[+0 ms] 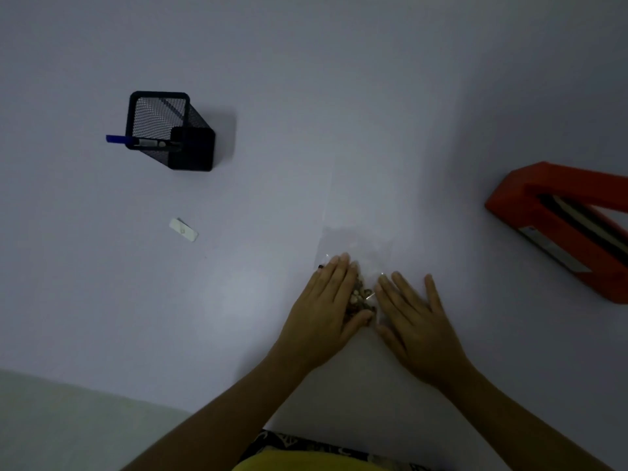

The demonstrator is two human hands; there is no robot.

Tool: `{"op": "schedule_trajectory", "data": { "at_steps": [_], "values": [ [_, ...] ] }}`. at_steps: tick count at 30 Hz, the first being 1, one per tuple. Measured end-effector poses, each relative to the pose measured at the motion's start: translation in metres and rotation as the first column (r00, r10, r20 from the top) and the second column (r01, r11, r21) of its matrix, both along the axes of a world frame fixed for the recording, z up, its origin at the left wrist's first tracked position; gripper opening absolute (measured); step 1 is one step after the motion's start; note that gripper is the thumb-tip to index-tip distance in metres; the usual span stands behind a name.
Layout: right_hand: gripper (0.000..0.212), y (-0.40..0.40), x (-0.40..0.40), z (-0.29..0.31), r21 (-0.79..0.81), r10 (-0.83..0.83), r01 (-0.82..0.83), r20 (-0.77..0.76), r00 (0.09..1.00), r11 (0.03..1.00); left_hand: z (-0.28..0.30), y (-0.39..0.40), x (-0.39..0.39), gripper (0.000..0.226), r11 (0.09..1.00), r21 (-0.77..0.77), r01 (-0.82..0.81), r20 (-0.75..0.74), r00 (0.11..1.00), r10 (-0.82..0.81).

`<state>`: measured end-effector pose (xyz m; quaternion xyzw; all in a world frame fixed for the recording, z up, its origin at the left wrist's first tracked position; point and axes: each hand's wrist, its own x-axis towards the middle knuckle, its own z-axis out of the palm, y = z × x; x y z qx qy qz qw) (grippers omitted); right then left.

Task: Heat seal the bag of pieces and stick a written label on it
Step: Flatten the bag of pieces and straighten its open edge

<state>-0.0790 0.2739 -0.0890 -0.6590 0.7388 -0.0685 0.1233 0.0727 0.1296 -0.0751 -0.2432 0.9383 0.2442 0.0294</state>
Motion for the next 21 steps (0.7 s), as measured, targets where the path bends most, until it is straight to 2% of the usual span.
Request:
{"op": "schedule_trajectory", "data": {
  "at_steps": [3,5,7,10,13,16,21],
  "values": [
    [0.043,-0.012,-0.005,0.006,-0.175,-0.072,0.079,0.048,0.996,0.981,0.0,0.003,-0.001,0.071,1.0,-0.003,-0.004,0.012,1.0,0.004],
    [0.043,-0.03,-0.009,0.011,-0.212,-0.089,0.107,0.091,0.992,0.971,0.0,0.002,-0.001,0.07,1.0,0.0,-0.016,0.008,1.0,0.016],
    [0.05,-0.047,-0.014,0.013,-0.122,-0.014,0.025,0.093,0.996,0.992,-0.001,0.002,-0.001,0.069,1.0,0.001,-0.02,-0.01,1.0,0.02],
    [0.064,-0.057,-0.033,0.01,0.118,0.164,-0.166,0.024,0.986,0.979,-0.001,-0.001,0.0,0.069,1.0,-0.017,-0.012,-0.04,0.999,0.011],
    [0.069,-0.054,-0.055,0.011,0.233,0.239,-0.221,-0.051,0.97,0.947,-0.001,-0.003,0.001,0.068,1.0,-0.022,-0.005,-0.031,0.999,0.004],
    [0.069,-0.054,-0.059,0.017,0.226,0.23,-0.213,-0.048,0.972,0.951,-0.001,-0.003,0.002,0.067,1.0,0.011,-0.015,-0.033,0.999,0.016],
    [0.062,-0.097,-0.059,0.028,0.106,0.299,-0.298,0.01,0.954,0.949,0.003,-0.001,0.004,0.066,0.999,-0.014,-0.032,-0.028,0.999,0.031]
  ]
}}
